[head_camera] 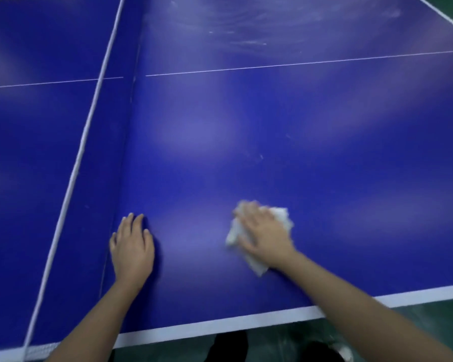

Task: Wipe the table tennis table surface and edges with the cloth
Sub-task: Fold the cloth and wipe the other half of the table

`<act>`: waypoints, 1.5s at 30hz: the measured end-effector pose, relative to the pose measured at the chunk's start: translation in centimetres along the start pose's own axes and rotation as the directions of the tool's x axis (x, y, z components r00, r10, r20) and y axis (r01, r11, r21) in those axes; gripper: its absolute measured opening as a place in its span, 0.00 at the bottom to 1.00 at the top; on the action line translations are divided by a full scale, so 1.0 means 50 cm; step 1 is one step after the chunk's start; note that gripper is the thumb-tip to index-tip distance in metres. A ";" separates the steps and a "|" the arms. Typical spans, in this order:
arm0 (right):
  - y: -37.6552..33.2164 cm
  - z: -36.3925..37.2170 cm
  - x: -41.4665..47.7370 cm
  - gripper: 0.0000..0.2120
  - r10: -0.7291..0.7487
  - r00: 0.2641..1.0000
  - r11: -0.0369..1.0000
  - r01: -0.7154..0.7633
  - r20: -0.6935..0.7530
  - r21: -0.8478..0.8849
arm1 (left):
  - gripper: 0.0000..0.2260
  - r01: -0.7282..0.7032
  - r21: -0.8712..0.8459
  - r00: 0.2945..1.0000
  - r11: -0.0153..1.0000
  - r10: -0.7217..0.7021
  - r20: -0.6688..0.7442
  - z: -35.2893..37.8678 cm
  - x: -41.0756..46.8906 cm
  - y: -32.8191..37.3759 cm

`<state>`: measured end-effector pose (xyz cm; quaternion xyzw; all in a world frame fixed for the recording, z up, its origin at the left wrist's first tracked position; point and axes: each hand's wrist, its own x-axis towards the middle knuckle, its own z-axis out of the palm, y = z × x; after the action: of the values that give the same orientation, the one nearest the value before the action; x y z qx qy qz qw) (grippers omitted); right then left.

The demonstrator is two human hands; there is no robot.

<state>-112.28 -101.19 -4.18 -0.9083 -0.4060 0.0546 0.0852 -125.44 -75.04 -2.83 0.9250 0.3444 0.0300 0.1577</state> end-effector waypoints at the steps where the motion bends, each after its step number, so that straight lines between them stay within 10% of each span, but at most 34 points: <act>1: 0.038 -0.012 0.023 0.27 0.216 0.976 0.976 -0.216 -0.016 -0.015 | 0.18 0.004 -0.020 1.000 1.000 -0.004 0.003 -0.003 0.007 -0.017; 5: -0.017 -0.018 0.091 0.28 0.691 0.723 0.723 -0.690 -0.022 0.041 | 0.17 -0.028 -0.176 1.000 0.984 0.028 -0.002 -0.008 0.029 -0.059; 9: -0.290 0.065 0.071 0.25 -0.060 0.998 0.998 0.060 0.020 -0.023 | 0.17 -0.060 -0.312 0.998 0.948 0.052 -0.033 -0.016 0.086 -0.049; 11: -0.368 0.087 0.031 0.28 -0.432 0.893 0.895 0.442 0.127 -0.063 | 0.17 -0.084 -0.322 0.996 0.943 0.078 -0.030 -0.018 0.121 -0.032; 15: -0.281 0.077 0.028 0.31 -0.560 0.804 0.818 0.575 0.202 -0.021 | 0.18 -0.148 -0.252 0.985 0.956 0.165 0.045 -0.005 0.172 0.012; 17: -0.154 0.053 0.065 0.30 -0.421 0.906 0.907 0.419 0.043 0.047 | 0.20 -0.166 -0.163 0.980 0.972 0.181 0.078 0.011 0.179 0.031; 20: 0.105 -0.015 0.145 0.27 0.178 0.978 0.983 -0.171 -0.112 0.072 | 0.22 -0.148 -0.039 0.986 0.988 0.151 0.074 0.037 0.173 0.051; 23: 0.321 -0.074 0.214 0.27 0.738 0.660 0.675 -0.730 -0.141 0.110 | 0.22 -0.161 0.094 0.986 0.982 0.156 0.055 0.056 0.166 0.058; 25: 0.359 -0.095 0.277 0.29 0.866 0.486 0.499 -0.853 -0.117 0.153 | 0.25 -0.154 0.126 0.987 0.980 0.146 0.069 0.060 0.169 0.059; 27: 0.306 -0.088 0.346 0.26 0.765 0.624 0.642 -0.757 -0.157 0.123 | 0.28 -0.158 0.138 0.986 0.978 0.147 0.082 0.062 0.171 0.057; 30: 0.108 -0.036 0.382 0.23 0.186 0.971 0.975 -0.163 -0.150 0.153 | 0.29 -0.139 0.138 0.987 0.981 0.126 0.096 0.059 0.173 0.056; 33: -0.042 0.016 0.320 0.30 -0.475 0.879 0.880 0.474 0.030 0.025 | 0.29 -0.121 0.103 0.988 0.987 0.111 0.105 0.051 0.176 0.063; 35: 0.024 0.015 0.365 0.30 -0.544 0.839 0.838 0.543 0.019 0.058 | 0.29 -0.115 0.068 0.988 0.991 0.107 0.115 0.050 0.181 0.074; 39: 0.305 -0.048 0.570 0.27 -0.011 0.992 1.000 0.010 -0.129 -0.010 | 0.31 -0.066 -0.094 0.978 0.993 0.083 0.190 0.030 0.192 0.094; 42: 0.455 -0.098 0.695 0.28 0.541 0.825 0.839 -0.542 -0.167 0.043 | 0.34 -0.066 -0.093 0.981 0.993 0.082 0.176 0.031 0.196 0.099; 45: 0.359 -0.084 0.767 0.27 0.535 0.823 0.840 -0.542 -0.192 0.020 | 0.34 -0.098 -0.050 0.982 0.994 0.104 0.157 0.035 0.196 0.093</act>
<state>-73.00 -84.79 -4.78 -0.9881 -0.1242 -0.0178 0.0886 -114.76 -72.52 -3.55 0.9372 0.2826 -0.0286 0.2025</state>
